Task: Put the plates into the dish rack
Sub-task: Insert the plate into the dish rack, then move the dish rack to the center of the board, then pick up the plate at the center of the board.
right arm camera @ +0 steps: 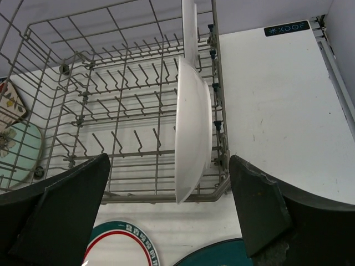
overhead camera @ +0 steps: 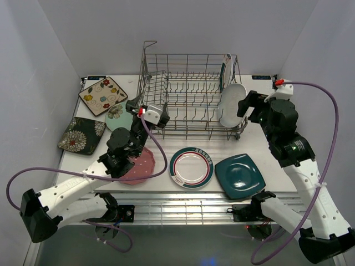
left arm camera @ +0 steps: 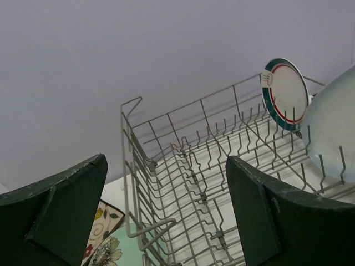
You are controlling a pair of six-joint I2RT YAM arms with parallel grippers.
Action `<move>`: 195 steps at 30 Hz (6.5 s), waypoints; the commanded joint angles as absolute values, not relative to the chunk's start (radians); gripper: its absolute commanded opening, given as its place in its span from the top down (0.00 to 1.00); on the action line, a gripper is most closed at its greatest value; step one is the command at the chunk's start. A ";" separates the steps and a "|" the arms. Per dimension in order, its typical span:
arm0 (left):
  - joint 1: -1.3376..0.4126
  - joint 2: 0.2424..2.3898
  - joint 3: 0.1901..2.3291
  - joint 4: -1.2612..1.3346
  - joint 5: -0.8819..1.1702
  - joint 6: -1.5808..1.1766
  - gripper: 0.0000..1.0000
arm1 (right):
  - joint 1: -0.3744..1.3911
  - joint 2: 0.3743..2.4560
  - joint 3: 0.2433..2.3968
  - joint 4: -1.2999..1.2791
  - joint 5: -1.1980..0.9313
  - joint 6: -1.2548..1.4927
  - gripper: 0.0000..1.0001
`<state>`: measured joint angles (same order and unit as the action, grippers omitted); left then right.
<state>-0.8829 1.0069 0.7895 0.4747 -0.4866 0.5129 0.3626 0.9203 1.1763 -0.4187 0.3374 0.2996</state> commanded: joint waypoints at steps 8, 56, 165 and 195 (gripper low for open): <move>-0.764 0.882 0.781 0.462 -0.577 0.470 0.02 | 0.368 0.609 0.873 -0.325 0.344 0.391 0.12; -0.160 1.243 1.085 -0.043 0.049 -0.052 0.02 | 0.258 0.900 0.477 0.155 0.310 0.558 0.65; -0.160 1.355 1.201 -0.069 0.170 -0.058 0.05 | 0.212 0.847 0.575 0.006 0.241 0.486 0.46; -0.160 0.962 0.900 0.072 0.422 -0.017 0.02 | 0.314 0.845 0.319 0.255 -0.316 0.428 0.03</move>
<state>-0.1650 0.9768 0.9165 0.0307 0.3584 -0.0216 0.2829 0.8234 0.3248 0.1749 -0.2588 0.4599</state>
